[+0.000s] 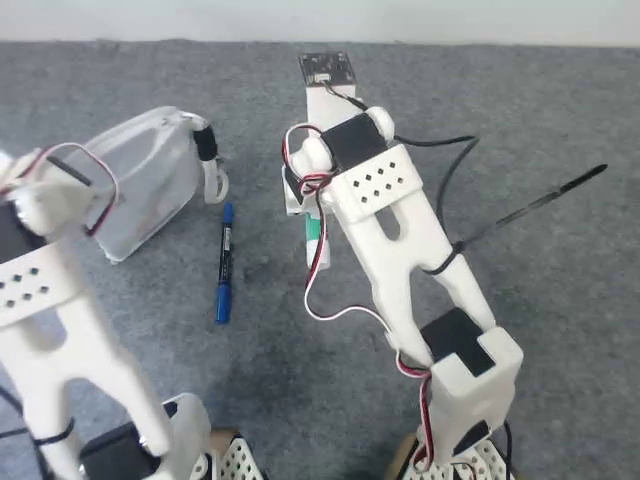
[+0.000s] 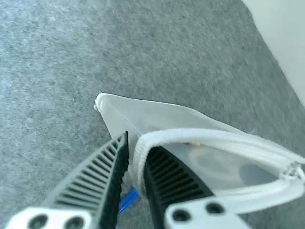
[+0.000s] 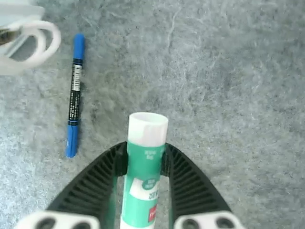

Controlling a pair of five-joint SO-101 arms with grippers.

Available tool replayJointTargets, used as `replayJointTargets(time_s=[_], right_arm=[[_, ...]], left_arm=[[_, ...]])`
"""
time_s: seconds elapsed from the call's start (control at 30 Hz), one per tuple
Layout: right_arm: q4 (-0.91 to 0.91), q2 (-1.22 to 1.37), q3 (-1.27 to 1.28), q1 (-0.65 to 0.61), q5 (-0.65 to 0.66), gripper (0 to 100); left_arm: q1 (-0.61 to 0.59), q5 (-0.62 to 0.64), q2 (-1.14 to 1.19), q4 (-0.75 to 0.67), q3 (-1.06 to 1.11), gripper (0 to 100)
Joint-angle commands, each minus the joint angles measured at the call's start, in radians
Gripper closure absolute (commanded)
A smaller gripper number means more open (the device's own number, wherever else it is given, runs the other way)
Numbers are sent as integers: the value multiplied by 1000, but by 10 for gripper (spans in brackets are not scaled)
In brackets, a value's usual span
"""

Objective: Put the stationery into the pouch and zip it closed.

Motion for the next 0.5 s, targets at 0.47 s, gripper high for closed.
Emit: replayJointTargets(time_s=[0.47], right_arm=[[41, -291, 146, -4, 21, 992]], left_arm=[[141, -110, -14, 12, -41, 990]])
